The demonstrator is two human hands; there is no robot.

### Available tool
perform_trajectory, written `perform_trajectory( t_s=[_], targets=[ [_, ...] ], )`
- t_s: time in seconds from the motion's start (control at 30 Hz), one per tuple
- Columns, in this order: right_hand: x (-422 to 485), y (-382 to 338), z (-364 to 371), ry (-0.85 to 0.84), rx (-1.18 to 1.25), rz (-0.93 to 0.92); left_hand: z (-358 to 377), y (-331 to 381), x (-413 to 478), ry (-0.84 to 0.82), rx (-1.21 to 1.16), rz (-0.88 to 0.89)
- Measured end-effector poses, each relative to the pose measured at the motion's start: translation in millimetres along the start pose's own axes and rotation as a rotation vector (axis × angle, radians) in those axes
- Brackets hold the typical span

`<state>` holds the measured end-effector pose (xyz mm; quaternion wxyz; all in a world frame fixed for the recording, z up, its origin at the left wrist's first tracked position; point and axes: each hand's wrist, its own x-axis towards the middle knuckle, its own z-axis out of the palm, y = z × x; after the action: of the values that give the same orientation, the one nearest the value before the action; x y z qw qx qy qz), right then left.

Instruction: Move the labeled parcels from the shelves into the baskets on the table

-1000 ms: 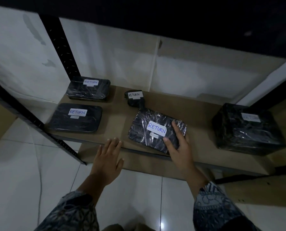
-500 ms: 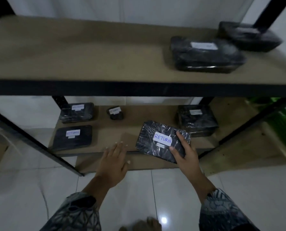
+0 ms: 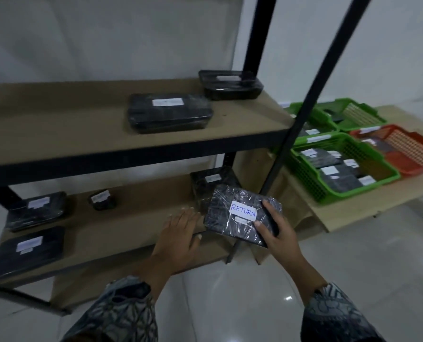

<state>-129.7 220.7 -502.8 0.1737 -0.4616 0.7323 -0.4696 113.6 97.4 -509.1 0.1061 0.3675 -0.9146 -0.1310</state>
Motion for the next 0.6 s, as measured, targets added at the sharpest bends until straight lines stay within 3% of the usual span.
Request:
perform_trajectory(
  t_s=[0.33,0.6],
  targets=[
    [57,64,-161,0.033,0.003,-0.008,42,159,109,0.026,-0.084,0.065],
    [106,104,-246,0.126,0.074,0.028,63,236,195,0.067,-0.138,0.130]
  ],
)
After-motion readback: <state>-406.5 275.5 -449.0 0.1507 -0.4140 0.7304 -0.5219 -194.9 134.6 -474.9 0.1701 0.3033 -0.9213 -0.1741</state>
